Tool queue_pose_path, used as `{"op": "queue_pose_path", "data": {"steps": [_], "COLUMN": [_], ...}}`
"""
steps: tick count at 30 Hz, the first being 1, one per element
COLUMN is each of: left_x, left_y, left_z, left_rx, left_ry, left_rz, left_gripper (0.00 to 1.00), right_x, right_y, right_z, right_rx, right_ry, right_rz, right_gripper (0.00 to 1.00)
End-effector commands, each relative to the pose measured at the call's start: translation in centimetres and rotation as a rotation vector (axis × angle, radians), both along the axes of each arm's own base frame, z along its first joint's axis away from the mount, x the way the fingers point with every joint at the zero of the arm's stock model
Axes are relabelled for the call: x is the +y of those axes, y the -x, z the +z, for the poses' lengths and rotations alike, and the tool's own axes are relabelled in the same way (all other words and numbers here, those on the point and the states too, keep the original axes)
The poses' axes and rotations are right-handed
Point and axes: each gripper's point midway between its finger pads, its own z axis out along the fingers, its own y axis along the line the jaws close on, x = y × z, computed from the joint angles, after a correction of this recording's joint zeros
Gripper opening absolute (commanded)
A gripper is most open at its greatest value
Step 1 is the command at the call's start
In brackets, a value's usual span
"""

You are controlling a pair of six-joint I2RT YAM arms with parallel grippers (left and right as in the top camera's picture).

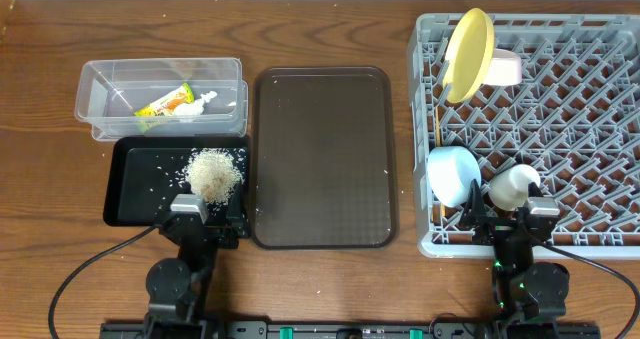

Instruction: Sort waste into correct bins and load items into the dishwasher rack

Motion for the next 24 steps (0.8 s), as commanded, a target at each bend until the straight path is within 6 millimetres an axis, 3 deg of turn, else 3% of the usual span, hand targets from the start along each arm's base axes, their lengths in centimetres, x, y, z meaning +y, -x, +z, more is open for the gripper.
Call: {"op": "queue_pose_path", "data": {"steps": [1,4,8,24], "left_x": [0.7,0.9,0.6,0.6], "left_y": [-0.5,-0.5,-0.3,-0.3], "left_z": [-0.2,-0.6,-2.6,-2.8], "left_rx": [-0.059,-0.04,0.042,0.051], "left_ry": [-0.01,-0.015,-0.019,-0.02], "left_rz": [0.031,0.04,0.022,0.022], "left_gripper": [0.94,0.94,0.94,0.94], "right_x": [0.1,0.1,0.1,0.1], "right_y": [0.0,0.0,0.0,0.0], "right_z": [0.0,0.0,0.0,0.0], "right_rx": [-0.003,-0.003,-0.003,-0.003], "right_ry": [0.011,0.011,0.011,0.011], "right_rz": [0.003,0.003,0.003,0.003], "right_gripper": [0.99,0.99,0.99,0.99]}}
